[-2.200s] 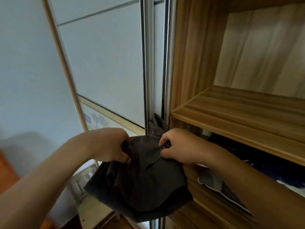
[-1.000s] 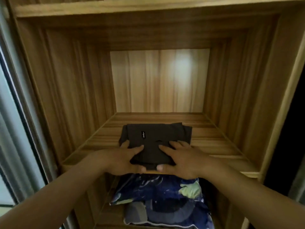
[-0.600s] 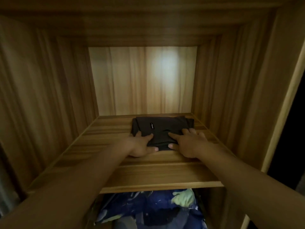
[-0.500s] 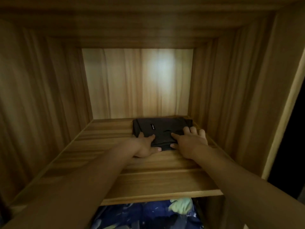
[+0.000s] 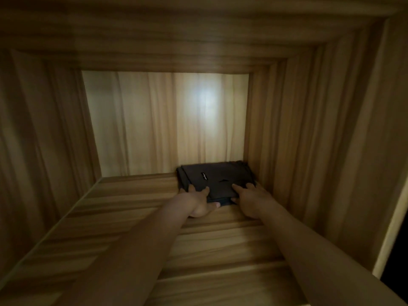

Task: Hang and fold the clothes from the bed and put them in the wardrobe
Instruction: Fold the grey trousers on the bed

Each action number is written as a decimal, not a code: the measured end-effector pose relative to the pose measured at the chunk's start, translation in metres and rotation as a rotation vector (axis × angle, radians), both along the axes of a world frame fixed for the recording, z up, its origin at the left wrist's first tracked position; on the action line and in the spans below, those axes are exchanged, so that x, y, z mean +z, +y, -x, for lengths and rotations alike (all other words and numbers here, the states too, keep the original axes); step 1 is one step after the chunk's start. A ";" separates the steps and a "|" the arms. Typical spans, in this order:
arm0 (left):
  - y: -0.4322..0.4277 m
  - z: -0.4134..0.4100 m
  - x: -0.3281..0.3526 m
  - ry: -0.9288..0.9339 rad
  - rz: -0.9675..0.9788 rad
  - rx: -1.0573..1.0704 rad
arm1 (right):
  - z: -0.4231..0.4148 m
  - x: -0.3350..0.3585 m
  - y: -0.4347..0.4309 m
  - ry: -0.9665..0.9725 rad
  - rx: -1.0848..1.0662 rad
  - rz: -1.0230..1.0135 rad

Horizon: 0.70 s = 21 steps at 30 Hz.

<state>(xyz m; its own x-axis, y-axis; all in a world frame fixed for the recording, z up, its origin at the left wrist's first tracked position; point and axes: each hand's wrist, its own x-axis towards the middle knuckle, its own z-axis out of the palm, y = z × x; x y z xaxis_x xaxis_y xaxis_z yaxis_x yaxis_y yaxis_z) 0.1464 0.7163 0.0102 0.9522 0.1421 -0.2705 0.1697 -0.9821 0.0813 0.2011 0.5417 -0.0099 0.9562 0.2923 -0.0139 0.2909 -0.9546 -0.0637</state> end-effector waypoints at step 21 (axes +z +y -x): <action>0.018 0.124 0.033 -0.106 -0.001 -0.168 | 0.132 0.050 -0.053 0.099 0.144 0.036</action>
<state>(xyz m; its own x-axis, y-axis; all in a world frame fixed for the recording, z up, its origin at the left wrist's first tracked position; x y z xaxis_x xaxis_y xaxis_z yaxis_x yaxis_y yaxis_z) 0.0226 0.7340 0.0429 0.9856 -0.0207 -0.1677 -0.0058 -0.9960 0.0888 0.0687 0.4884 0.0398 0.8977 0.4242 -0.1189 0.4192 -0.9055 -0.0652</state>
